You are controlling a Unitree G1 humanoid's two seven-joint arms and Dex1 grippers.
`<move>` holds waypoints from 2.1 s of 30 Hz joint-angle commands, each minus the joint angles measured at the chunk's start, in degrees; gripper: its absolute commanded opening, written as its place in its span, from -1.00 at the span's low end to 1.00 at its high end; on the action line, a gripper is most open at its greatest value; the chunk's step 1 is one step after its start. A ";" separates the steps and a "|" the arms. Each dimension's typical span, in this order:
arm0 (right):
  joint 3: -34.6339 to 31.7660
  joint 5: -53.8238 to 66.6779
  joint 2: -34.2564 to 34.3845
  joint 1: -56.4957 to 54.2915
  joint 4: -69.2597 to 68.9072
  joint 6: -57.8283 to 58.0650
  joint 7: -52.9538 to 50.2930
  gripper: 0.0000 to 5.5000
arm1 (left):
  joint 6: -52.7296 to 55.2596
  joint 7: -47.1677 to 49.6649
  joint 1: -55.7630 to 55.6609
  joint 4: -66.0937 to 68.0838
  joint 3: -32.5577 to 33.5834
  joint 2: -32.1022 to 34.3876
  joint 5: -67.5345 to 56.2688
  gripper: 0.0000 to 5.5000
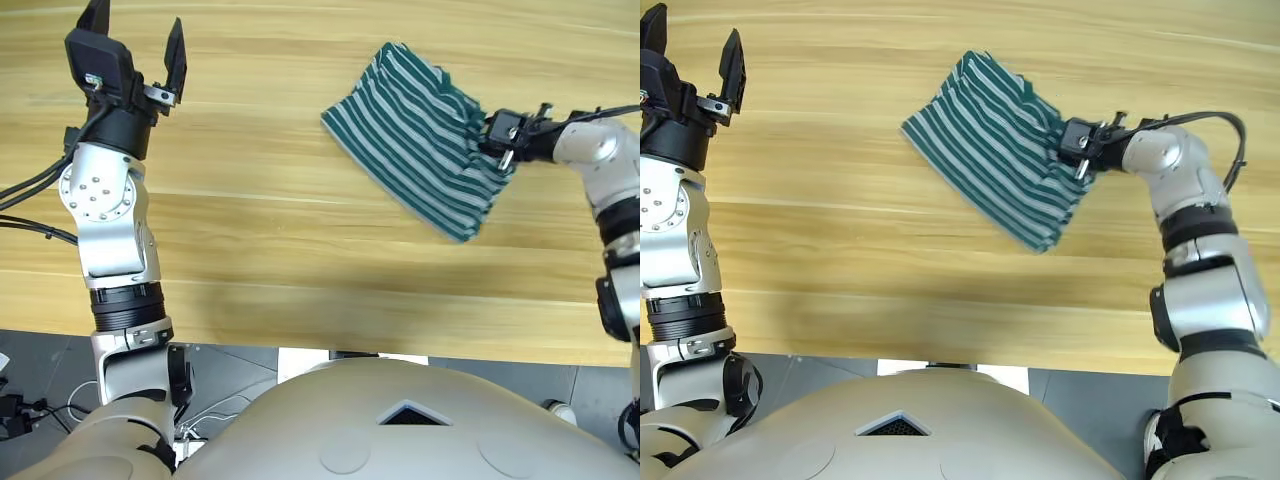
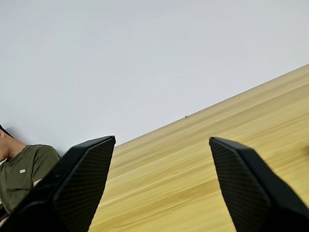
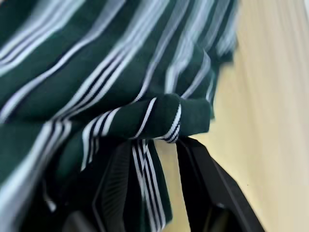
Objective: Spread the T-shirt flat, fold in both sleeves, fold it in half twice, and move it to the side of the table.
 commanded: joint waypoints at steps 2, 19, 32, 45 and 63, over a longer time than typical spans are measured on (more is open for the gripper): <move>4.44 27.82 -12.47 22.59 -55.07 13.72 22.27 -0.38 | 2.02 -0.26 2.51 -5.09 -1.79 -0.81 1.17 0.31; -10.66 32.12 -4.39 28.34 -62.86 17.84 12.80 -0.38 | -5.31 -7.93 15.08 -12.81 -2.06 5.09 5.44 0.31; -13.28 -10.37 -10.74 30.67 -24.26 -49.45 0.75 -0.38 | -45.00 6.24 28.44 -8.01 -5.23 24.36 53.31 0.31; -6.74 -24.26 -4.92 22.13 -12.70 -60.98 -11.89 -0.38 | -49.69 24.05 17.38 8.46 -19.63 25.12 71.84 0.31; -0.82 -33.76 1.17 17.60 -10.89 -59.81 -24.79 -0.38 | -48.88 25.27 12.23 10.14 -32.03 27.69 71.12 -0.01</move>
